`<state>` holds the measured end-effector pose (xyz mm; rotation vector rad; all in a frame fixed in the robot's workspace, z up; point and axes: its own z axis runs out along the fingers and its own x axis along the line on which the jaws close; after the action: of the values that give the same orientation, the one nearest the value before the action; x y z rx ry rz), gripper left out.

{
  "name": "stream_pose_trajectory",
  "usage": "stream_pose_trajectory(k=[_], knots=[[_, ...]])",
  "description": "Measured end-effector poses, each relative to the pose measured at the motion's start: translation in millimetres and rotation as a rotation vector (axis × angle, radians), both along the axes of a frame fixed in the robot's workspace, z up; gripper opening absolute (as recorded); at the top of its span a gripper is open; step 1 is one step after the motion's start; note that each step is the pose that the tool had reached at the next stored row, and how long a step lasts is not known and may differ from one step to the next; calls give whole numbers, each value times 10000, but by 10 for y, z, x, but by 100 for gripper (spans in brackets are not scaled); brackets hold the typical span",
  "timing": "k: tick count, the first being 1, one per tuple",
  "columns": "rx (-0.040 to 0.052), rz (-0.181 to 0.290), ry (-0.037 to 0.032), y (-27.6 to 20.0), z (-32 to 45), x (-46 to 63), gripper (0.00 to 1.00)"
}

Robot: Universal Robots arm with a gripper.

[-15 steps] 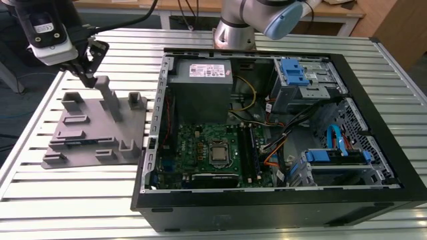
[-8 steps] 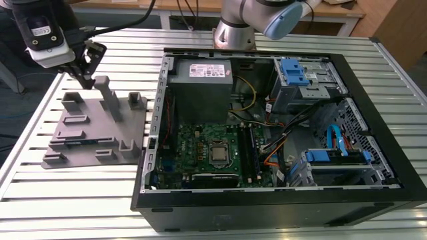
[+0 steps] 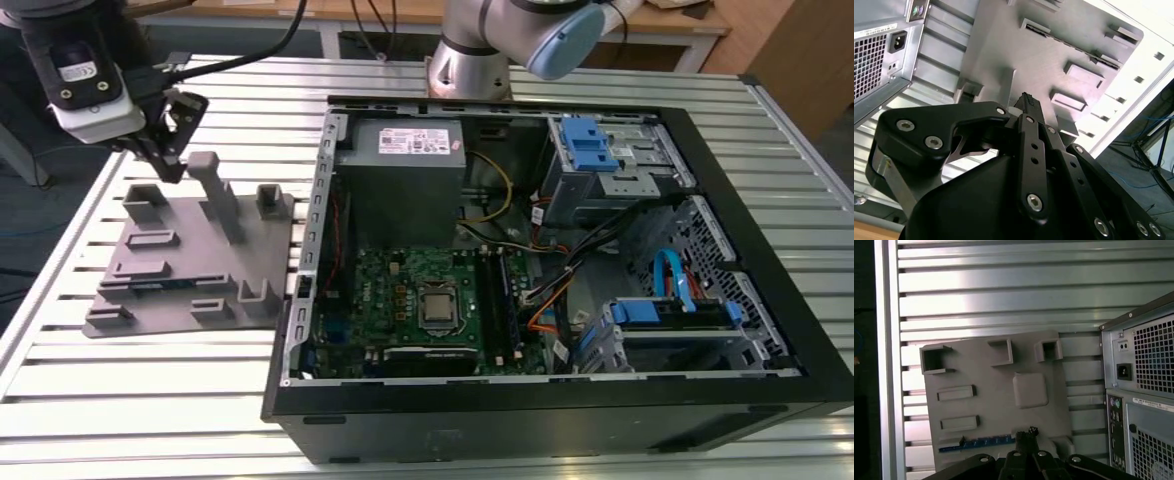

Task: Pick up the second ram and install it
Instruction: 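Reach for the second ram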

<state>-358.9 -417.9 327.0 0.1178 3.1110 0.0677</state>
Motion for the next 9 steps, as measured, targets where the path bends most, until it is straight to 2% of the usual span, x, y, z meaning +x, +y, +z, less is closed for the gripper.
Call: stream_pose_trajectory(k=[9], knots=[[-2, -3, 3, -14, -149, -68, 7]])
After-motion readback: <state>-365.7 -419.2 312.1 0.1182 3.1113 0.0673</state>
